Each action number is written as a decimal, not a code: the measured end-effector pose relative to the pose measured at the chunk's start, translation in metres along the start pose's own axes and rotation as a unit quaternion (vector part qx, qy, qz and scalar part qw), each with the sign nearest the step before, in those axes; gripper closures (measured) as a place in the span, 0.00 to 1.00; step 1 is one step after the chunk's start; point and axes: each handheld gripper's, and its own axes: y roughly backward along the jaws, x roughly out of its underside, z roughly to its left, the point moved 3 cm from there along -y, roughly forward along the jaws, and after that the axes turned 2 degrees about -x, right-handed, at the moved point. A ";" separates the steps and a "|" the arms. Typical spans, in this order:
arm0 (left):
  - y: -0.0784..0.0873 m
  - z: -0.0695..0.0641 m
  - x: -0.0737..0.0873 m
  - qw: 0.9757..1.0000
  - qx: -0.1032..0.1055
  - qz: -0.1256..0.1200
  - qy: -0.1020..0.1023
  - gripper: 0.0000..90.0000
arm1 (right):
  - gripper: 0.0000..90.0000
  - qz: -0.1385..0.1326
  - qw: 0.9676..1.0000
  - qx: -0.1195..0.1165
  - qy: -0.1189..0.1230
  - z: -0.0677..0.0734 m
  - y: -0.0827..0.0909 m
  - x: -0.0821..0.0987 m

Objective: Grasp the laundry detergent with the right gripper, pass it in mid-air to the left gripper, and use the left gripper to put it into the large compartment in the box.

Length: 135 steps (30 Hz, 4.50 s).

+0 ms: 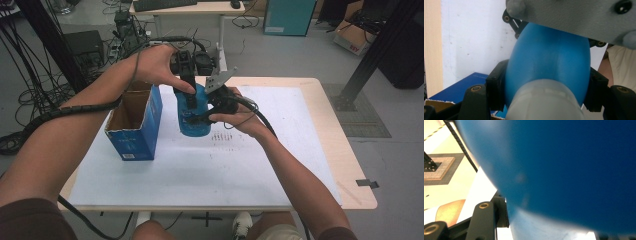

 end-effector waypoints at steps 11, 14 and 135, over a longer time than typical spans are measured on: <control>0.000 -0.002 -0.001 1.000 0.003 0.000 0.001 0.39 | 0.48 0.001 1.000 0.001 -0.002 0.001 0.001 0.001; 0.000 -0.002 -0.001 1.000 0.003 0.000 0.001 0.39 | 0.48 -0.001 1.000 0.001 -0.001 0.001 0.000 0.001; 0.003 -0.007 -0.009 1.000 0.008 0.008 0.008 0.40 | 0.46 -0.012 1.000 -0.006 0.000 0.003 0.007 0.005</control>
